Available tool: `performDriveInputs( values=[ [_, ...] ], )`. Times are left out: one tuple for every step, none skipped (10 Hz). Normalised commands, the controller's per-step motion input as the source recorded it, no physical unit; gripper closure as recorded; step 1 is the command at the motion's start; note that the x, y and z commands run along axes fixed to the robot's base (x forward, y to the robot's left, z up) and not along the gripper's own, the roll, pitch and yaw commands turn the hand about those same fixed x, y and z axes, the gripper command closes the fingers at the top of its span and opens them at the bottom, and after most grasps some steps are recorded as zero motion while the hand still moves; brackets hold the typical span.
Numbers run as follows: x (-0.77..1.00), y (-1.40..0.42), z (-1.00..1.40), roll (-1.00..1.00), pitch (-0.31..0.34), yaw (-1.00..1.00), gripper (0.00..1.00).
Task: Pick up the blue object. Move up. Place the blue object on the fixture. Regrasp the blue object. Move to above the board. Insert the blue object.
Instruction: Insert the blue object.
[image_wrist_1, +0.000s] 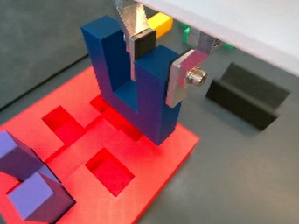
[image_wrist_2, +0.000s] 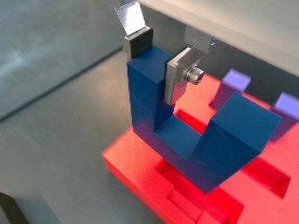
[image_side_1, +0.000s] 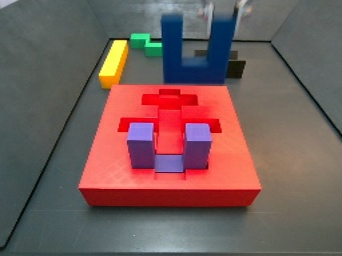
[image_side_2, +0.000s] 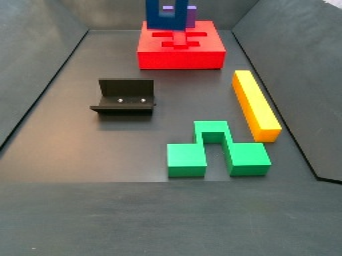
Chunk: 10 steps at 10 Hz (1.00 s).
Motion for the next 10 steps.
performDriveInputs(
  values=[
    [-0.4,0.0,-0.68,0.16,-0.24,0.34,1.0],
    [-0.36,0.0,-0.24,0.2,-0.23,0.6,1.0],
    [-0.31,0.0,-0.12,0.22,-0.204,0.55,1.0],
    [-0.34,0.0,-0.08,0.21,-0.186,0.48,1.0],
    [-0.4,-0.01,0.0,0.15,-0.154,0.26,1.0],
    [-0.31,-0.01,0.0,0.11,-0.08,0.04,1.0],
    [-0.04,-0.02,0.0,0.17,0.0,-0.03,1.0],
    [0.0,-0.07,-0.07,0.16,0.019,-0.29,1.0],
    [0.0,-0.08,-0.05,0.1,0.014,-0.38,1.0],
    [0.0,-0.06,-0.01,0.09,0.016,-0.38,1.0]
  ],
)
